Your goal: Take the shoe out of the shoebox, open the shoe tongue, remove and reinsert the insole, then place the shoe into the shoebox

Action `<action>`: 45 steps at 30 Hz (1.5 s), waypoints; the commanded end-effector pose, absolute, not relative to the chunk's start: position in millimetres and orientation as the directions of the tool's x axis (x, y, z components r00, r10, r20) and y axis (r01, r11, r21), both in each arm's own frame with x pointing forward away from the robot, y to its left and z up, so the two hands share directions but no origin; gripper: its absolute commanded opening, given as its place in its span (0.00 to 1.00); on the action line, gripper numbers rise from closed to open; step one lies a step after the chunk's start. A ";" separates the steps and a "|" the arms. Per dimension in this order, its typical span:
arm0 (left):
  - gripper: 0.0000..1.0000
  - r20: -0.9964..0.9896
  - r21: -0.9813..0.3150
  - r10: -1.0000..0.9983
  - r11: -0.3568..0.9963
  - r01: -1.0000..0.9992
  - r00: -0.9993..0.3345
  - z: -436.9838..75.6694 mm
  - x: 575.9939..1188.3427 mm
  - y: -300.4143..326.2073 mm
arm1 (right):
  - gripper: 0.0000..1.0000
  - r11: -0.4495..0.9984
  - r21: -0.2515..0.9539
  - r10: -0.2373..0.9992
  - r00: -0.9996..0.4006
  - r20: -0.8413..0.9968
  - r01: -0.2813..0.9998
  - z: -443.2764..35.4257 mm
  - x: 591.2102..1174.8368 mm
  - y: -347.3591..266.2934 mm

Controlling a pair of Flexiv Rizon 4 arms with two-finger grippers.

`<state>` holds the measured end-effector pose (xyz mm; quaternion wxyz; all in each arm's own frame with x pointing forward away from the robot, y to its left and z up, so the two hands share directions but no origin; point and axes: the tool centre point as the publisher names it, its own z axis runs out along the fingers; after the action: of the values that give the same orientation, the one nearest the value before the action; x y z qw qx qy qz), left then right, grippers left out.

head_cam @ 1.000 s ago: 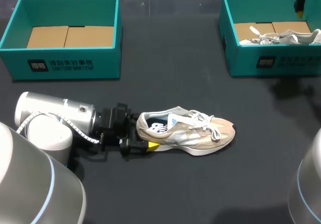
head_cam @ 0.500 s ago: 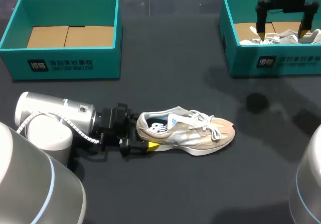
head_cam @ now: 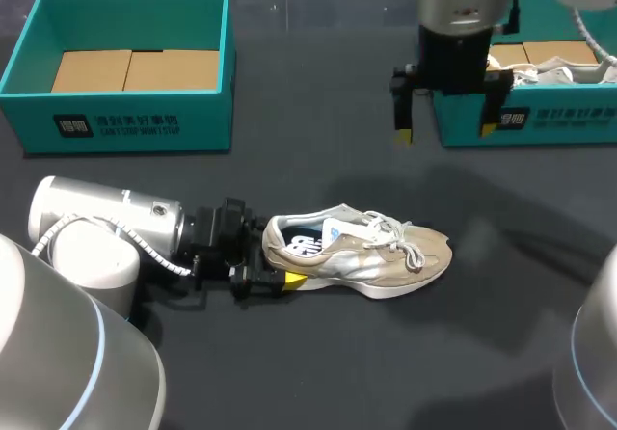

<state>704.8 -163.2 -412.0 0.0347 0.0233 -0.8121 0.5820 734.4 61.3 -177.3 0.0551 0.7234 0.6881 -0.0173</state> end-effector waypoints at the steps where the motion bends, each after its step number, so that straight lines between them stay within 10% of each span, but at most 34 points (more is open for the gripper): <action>1: 0.00 0.084 -0.943 -0.001 0.323 -0.079 -0.997 -417.8 700.3 -165.3 | 1.00 -0.049 0.043 0.993 0.054 -0.106 0.998 -185.9 740.6 70.8; 45: 0.00 0.084 -0.943 -0.001 0.323 -0.079 -0.997 -417.8 700.3 -165.3 | 1.00 -0.084 0.107 0.995 0.089 -0.040 0.991 -242.6 679.0 197.9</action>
<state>704.7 -163.2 -412.0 0.0347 0.0234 -0.8122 0.5819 678.8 187.3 -230.0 0.0422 0.7326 0.6787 0.0296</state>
